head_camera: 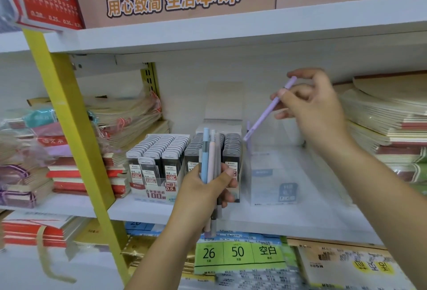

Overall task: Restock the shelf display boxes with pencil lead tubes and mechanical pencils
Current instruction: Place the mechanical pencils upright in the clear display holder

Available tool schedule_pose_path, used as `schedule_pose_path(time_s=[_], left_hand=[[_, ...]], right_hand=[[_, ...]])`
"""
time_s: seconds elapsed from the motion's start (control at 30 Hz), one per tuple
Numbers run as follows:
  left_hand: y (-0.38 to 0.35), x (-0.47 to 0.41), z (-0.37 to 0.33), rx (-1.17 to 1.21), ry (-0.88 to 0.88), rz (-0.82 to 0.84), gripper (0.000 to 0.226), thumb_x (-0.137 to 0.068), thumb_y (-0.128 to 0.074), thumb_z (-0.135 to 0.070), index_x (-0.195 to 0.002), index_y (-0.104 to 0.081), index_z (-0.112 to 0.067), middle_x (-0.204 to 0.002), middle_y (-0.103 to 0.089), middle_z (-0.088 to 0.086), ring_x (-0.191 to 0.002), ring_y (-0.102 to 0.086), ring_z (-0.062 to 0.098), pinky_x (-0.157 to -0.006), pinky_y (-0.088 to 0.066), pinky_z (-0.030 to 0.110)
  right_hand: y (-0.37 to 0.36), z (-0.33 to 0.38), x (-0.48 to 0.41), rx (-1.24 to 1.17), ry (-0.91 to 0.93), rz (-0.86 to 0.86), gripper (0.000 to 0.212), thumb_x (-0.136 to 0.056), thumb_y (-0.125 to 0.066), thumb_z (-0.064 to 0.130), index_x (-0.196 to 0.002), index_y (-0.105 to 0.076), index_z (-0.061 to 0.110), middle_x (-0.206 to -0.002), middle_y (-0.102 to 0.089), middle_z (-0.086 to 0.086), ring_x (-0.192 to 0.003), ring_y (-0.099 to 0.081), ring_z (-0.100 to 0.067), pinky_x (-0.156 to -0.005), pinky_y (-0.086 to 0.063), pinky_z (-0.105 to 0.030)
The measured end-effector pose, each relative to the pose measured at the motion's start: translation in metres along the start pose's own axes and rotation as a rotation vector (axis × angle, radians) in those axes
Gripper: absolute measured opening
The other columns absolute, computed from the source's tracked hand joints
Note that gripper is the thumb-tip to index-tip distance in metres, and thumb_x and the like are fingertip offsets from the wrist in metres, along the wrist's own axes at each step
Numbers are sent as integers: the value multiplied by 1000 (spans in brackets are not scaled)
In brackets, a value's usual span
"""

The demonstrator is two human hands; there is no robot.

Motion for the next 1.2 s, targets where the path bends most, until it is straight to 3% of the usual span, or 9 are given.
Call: schedule_pose_path(time_s=[0.23,0.4,0.57,0.77,0.87,0.93,1.03,1.1,1.2], left_hand=[[4,-2,6,-63,-6,-3,22,-90,-71,-39,-95,-62,-19,-58,-57,-7,-53,-51,12,-60,-50,34],[4,-3,5,-43,-26,14,14,-91,-70,-33,-93,-63,-21,-59,-56,-6,-54,-51,12,-57,-51,27],[6,-5,3,-41,-47,5,8,-93,-70,-28,-91,-64,-22,-58,-56,-6,-52,-52,12,-55,-51,25],[2,-3,3,0,-18,56,14,-92,-70,-23,-103,-63,-16,-64,-57,-3,-58,-52,16,-64,-51,34],[-3,-1,1,64,11,113,13,-94,-67,-19,-106,-64,-13,-71,-64,-1,-60,-54,15,-64,-51,33],[-8,0,-1,129,32,164,12,-95,-66,-15,-106,-64,-11,-77,-68,3,-60,-56,15,-61,-52,30],[-19,0,-4,153,43,232,12,-94,-67,-12,-106,-65,-10,-82,-71,7,-59,-57,16,-58,-53,28],[-26,0,-6,140,34,252,11,-93,-68,-9,-103,-66,-9,-81,-72,8,-57,-58,15,-57,-54,27],[-33,-1,-7,140,37,258,17,-88,-73,-14,-104,-68,-8,-82,-74,10,-60,-64,16,-59,-55,27]], right_hand=[[-35,-46,-3,591,94,357,35,-89,-65,13,-89,-46,42,-77,-69,5,-66,-66,-4,-68,-52,-22],[-43,-62,1,632,79,418,25,-89,-65,14,-94,-47,31,-80,-70,-1,-73,-68,-17,-76,-55,-40],[-49,-66,-2,730,116,400,31,-88,-68,19,-98,-40,27,-70,-66,1,-67,-66,-16,-69,-55,-38],[-55,-74,-3,851,31,481,16,-90,-65,17,-96,-50,18,-75,-66,-8,-67,-67,-22,-66,-56,-40],[-44,-55,-1,925,163,350,17,-91,-61,15,-108,-63,20,-85,-66,1,-75,-61,-16,-69,-46,-27],[-37,-31,9,770,218,214,9,-92,-61,22,-98,-67,24,-80,-63,13,-72,-55,-1,-67,-39,-15],[-52,-29,33,407,-43,404,8,-90,-62,37,-87,-70,35,-84,-70,23,-79,-61,12,-66,-41,-1],[-62,-31,47,260,-153,493,8,-87,-68,36,-82,-71,41,-84,-70,27,-79,-62,13,-67,-42,-1],[-57,-32,50,168,-209,424,9,-86,-71,26,-77,-74,30,-70,-70,15,-65,-63,5,-59,-44,-7]])
Point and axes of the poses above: each hand's wrist, its own x-axis away from the middle knuckle, its own y-axis out of the back of the hand, z = x × y, the point moved 8 cm from there along -x, towards the middle knuckle
